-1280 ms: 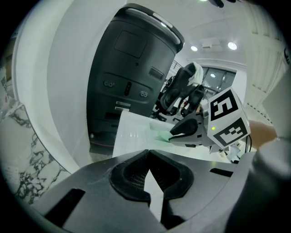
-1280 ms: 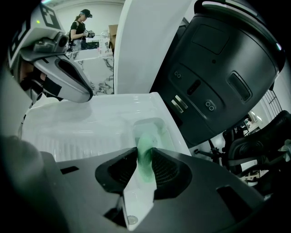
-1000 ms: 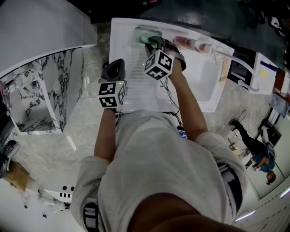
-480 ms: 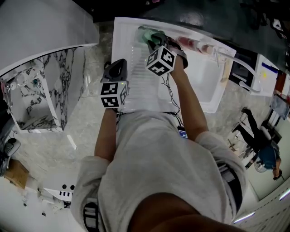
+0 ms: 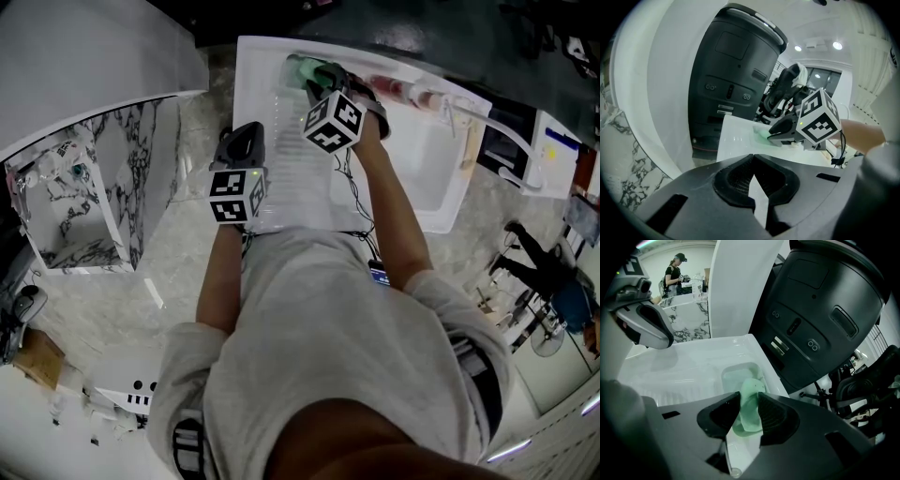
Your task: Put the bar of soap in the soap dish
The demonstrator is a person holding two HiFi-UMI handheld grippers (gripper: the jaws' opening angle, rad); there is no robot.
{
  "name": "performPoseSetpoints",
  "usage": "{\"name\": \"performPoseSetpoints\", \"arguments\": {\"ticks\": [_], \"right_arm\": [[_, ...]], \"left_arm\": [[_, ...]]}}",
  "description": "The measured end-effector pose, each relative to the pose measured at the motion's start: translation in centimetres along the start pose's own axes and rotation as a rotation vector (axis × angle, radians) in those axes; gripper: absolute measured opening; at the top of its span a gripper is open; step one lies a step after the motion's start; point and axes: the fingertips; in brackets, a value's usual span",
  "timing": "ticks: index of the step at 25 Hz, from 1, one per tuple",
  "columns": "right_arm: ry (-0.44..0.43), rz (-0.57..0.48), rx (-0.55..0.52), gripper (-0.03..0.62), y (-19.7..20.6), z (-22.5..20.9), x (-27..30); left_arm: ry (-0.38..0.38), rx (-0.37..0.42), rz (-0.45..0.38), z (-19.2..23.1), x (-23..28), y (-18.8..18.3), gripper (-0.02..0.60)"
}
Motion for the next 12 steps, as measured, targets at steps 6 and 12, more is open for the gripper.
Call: {"name": "performPoseSetpoints", "arguments": {"ticks": [6,12], "right_arm": [[-0.015,-0.006,0.031,0.142,0.05,0.65,-0.21],[-0.012,-0.021,0.068,0.146,0.39,0.45,-0.71]], "left_arm": [[0.003,0.007,0.004,-0.07,-0.07,0.16,0.018],[0.016,0.009,0.008,-0.56,0.16,0.52,0.018]]}}
Point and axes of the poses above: the fingertips, and each gripper's own axes: x forward along the fingers, z to its left, y out of its underside, and after that the axes turned 1 degree about z, right-handed
